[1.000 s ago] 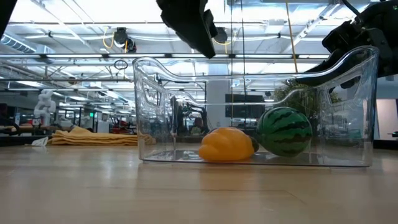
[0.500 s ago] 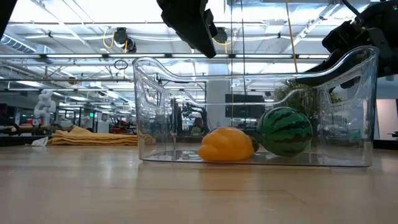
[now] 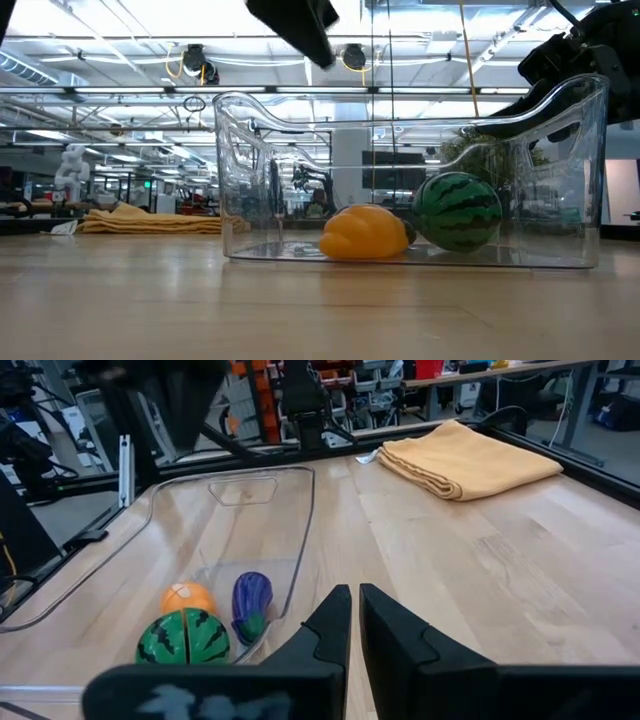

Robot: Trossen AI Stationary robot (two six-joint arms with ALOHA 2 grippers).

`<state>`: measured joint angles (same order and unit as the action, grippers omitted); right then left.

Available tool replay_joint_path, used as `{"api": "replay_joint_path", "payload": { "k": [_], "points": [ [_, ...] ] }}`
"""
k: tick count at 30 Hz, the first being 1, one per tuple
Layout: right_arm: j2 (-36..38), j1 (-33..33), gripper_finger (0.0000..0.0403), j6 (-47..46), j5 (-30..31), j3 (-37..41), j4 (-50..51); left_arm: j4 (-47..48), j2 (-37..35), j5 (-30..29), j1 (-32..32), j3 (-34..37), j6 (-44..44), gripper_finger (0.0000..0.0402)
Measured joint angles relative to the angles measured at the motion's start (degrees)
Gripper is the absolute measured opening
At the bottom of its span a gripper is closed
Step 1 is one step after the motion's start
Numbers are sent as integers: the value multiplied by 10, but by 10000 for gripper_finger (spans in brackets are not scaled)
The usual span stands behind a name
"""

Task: Pick and placing Produce into tupperware
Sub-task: Return to Home Position

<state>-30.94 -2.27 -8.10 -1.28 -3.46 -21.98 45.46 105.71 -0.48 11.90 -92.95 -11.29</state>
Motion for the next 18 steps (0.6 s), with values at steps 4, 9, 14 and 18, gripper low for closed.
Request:
{"api": "replay_joint_path", "payload": {
  "k": [4, 9, 14, 18],
  "points": [
    [1, 0, 16, 1, 0, 0, 1, 10, -43, -33, 10, 0, 7, 1],
    [0, 0, 16, 2, 0, 0, -4, 14, -94, -72, 20, 0, 11, 1],
    [0, 0, 16, 2, 0, 0, -4, 13, -136, -98, 26, 0, 13, 1],
    [0, 0, 16, 2, 0, 0, -3, 12, -164, -124, 26, 0, 12, 2]
  ]
}}
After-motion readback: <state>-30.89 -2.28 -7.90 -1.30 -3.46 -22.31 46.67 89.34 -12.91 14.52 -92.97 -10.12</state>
